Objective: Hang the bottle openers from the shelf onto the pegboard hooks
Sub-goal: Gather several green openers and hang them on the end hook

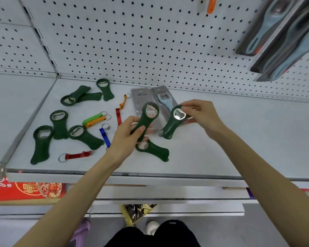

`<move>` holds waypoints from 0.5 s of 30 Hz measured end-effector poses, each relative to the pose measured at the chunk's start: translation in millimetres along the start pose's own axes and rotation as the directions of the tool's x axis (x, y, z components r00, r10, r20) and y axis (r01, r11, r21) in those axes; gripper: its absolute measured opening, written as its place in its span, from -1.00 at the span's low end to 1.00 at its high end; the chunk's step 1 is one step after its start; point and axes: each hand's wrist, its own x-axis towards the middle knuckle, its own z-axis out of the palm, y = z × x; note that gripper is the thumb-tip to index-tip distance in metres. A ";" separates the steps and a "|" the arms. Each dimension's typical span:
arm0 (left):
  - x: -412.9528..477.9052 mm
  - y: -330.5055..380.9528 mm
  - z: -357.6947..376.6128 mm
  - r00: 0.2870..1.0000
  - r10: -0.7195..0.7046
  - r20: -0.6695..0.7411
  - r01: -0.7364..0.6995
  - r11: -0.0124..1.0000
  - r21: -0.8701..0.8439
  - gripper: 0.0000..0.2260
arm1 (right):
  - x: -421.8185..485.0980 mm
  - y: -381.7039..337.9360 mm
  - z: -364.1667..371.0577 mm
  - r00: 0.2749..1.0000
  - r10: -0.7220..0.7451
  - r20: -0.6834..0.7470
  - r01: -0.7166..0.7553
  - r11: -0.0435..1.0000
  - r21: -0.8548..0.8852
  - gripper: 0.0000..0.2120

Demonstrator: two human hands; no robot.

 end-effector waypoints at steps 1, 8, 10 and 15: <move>0.6 2.7 2.8 0.999 0.047 -0.004 -0.047 0.998 0.035 -0.81 | -3.3 -5.5 -1.3 1.000 0.003 -0.010 -0.003 1.000 0.030 -0.90; -4.3 17.2 22.2 0.983 0.178 0.046 -0.178 0.984 -0.014 -0.77 | -45.3 -27.9 6.3 0.992 0.068 -0.105 -0.039 0.966 0.256 -0.86; -7.0 16.6 26.2 0.977 0.209 0.039 -0.211 0.976 0.060 -0.79 | -62.7 -28.1 7.7 0.987 0.099 -0.127 -0.058 0.953 0.297 -0.87; -22.4 10.4 41.6 0.971 0.172 0.165 -0.172 0.985 -0.014 -0.82 | -117.0 -13.3 -4.4 0.952 0.201 -0.229 -0.083 0.893 0.442 -0.85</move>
